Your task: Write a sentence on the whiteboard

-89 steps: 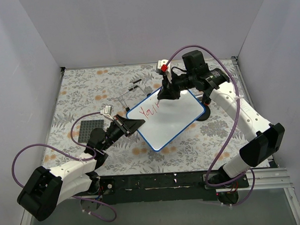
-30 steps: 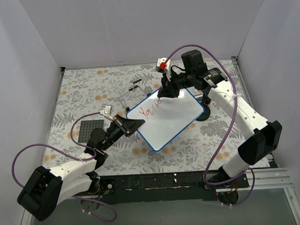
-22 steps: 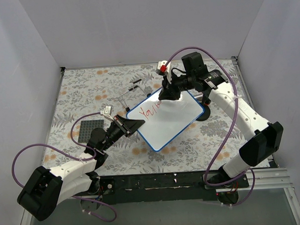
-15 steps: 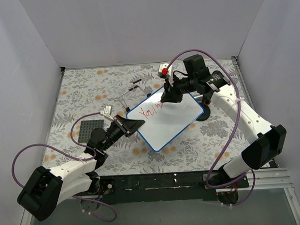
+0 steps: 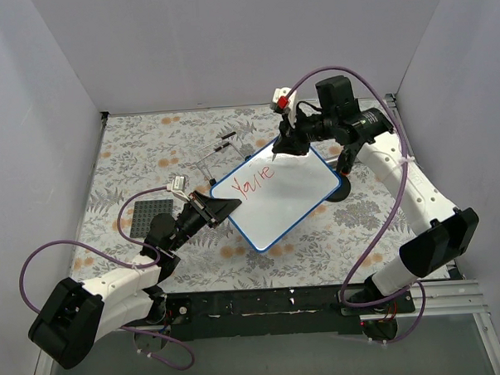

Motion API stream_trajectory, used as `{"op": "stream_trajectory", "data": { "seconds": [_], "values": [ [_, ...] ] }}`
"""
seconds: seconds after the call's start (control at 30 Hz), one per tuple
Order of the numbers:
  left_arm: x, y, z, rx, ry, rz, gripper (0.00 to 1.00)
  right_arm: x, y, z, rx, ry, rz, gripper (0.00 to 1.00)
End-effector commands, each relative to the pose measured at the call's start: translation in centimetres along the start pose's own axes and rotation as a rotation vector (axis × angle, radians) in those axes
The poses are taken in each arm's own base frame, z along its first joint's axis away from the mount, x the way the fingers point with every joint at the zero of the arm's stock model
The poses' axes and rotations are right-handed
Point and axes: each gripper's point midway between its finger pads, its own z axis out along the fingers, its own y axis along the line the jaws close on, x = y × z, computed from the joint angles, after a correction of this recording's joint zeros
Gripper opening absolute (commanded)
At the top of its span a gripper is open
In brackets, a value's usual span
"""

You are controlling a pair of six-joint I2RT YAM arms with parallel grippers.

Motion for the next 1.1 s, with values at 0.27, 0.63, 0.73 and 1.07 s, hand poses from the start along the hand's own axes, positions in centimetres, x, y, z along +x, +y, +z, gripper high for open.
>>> {"op": "stream_trajectory", "data": {
  "seconds": [0.27, 0.63, 0.73, 1.07],
  "values": [
    [-0.6, -4.0, -0.2, 0.158, -0.022, 0.026, 0.00, -2.7, 1.4, -3.5, -0.038, -0.130, -0.038, 0.01],
    [-0.5, -4.6, -0.3, 0.170, -0.010, 0.025, 0.00, -2.7, 1.4, -5.8, -0.009, -0.185, -0.030, 0.01],
    [-0.4, -4.7, -0.4, 0.172, -0.009, 0.029, 0.00, -2.7, 1.3, -6.1, -0.013, -0.194, -0.029, 0.01],
    [-0.1, -4.5, -0.5, 0.171, 0.005, 0.031, 0.00, -2.1, 1.8, -6.1, -0.031, -0.202, -0.023, 0.01]
  ]
}}
